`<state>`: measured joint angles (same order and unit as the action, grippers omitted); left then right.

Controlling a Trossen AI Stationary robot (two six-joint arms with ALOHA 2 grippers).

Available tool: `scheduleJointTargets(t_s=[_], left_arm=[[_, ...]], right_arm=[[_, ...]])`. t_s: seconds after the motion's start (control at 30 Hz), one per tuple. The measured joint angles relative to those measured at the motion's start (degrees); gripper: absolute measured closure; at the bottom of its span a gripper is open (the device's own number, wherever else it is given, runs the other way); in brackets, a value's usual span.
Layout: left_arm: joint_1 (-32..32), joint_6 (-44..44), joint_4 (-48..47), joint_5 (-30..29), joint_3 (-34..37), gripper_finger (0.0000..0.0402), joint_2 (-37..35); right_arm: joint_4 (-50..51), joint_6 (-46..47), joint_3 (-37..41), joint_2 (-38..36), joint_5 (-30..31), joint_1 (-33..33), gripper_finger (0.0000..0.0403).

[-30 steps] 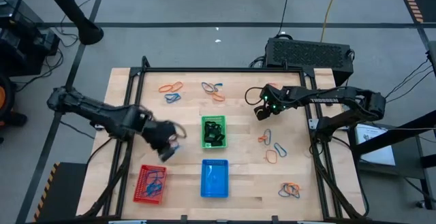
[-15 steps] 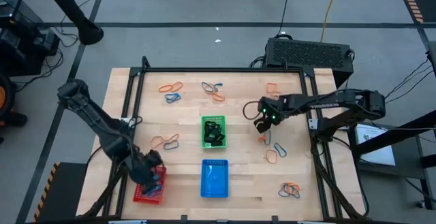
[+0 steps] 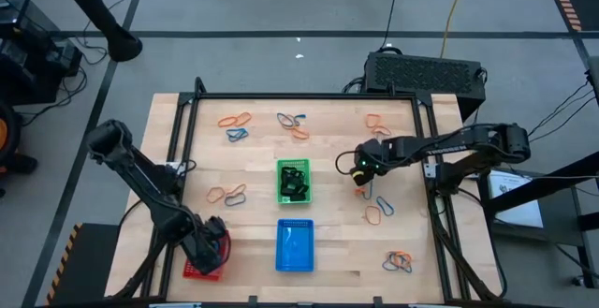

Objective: Sort rubber bands into baskets
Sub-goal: Put the blue rubberband into the red bin

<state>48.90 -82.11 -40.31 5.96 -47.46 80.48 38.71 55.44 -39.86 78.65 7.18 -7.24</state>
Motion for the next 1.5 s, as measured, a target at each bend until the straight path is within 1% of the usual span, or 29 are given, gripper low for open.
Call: scheduleJointTargets(t_s=[0.3,0.37,0.47,0.57,0.67,0.87,1.0,1.1,1.2,1.3,1.43,1.5], left_arm=[[0.0,0.4,0.8,-0.9,0.0,0.0402,1.0],[0.0,0.4,0.6,-1.7,0.0,0.0402,1.0],[0.0,0.4,0.2,-3.1,0.0,0.0401,1.0],[0.0,0.3,0.2,-4.2,0.0,0.0397,1.0],[0.0,0.0,0.3,-4.5,0.0,0.0378,1.0],[0.0,-1.3,0.1,-2.9,0.0,0.0315,1.0],[0.0,-1.3,-1.0,0.4,0.0,0.0273,0.9],[-0.2,1.3,-1.3,3.5,0.0,0.0251,0.9],[-0.4,3.1,-1.1,5.0,0.1,0.0243,0.8],[-0.9,5.0,-0.2,4.9,-0.1,0.0242,0.0],[-2.6,8.0,-0.2,3.4,-1.0,0.0242,-2.0],[-4.0,9.5,-0.2,2.5,-1.4,0.0242,-3.3]], right_arm=[[1.5,9.4,0.0,0.0,-1.0,5.6,0.0200],[1.5,11.2,0.0,0.0,0.1,6.8,0.0200],[1.5,13.0,0.0,0.0,3.6,8.2,0.0200],[1.5,14.0,0.0,0.0,4.3,8.2,0.0200],[0.9,14.4,0.0,0.7,3.7,8.3,0.0200],[-1.3,14.4,0.0,3.7,2.8,8.8,0.0200],[-2.8,14.4,0.0,6.1,1.1,9.5,0.0205],[-2.6,15.3,0.0,7.4,0.4,10.1,0.0224],[-2.6,15.5,-0.1,8.0,0.7,10.4,0.0255],[-2.5,15.2,-0.1,7.9,1.0,10.9,0.0301],[-2.8,13.0,-0.1,7.8,2.5,11.2,0.0381],[-3.5,12.4,0.0,7.8,3.3,11.4,0.0394]])
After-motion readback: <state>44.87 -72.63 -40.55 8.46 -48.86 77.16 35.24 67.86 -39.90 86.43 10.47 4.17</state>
